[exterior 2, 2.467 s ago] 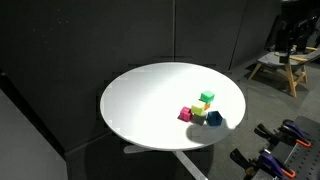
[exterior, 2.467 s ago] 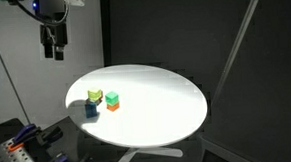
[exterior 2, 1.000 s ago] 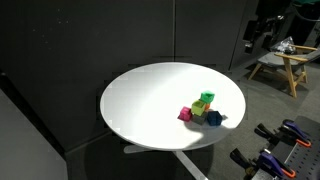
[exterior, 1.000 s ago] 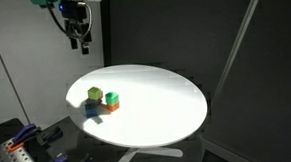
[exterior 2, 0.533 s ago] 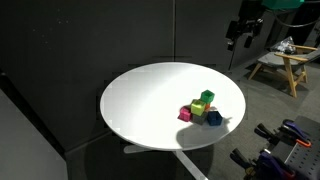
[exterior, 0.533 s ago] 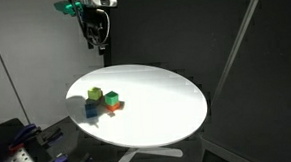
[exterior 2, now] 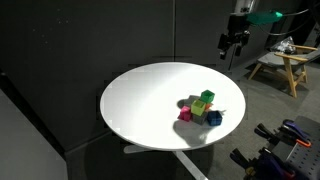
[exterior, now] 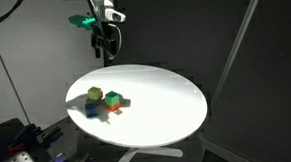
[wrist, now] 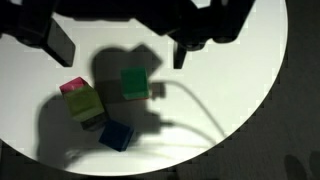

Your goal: Pick up the lime green block and put it on the gray block, pick up the green block and put it on the lime green block

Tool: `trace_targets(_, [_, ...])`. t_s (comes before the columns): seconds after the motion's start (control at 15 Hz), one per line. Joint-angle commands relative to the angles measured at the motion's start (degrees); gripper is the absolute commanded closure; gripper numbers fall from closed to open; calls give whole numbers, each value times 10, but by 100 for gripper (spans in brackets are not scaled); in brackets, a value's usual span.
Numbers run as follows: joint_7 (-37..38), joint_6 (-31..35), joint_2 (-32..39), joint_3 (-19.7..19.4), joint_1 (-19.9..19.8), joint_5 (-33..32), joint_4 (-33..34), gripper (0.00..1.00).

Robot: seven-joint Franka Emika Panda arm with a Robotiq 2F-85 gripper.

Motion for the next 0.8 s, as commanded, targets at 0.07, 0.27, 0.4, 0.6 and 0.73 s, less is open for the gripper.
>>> trace_targets(0.07, [-36, 8, 49, -10, -1, -13, 26, 0])
trace_targets(0.27, [-22, 7, 45, -9, 2, -9, 11, 0])
trace_targets(0.4, [-22, 7, 47, -9, 2, -9, 11, 0])
trace_targets(0.6, [-22, 7, 47, -8, 3, -9, 11, 0])
trace_targets(0.73, [-22, 7, 47, -8, 3, -9, 11, 0])
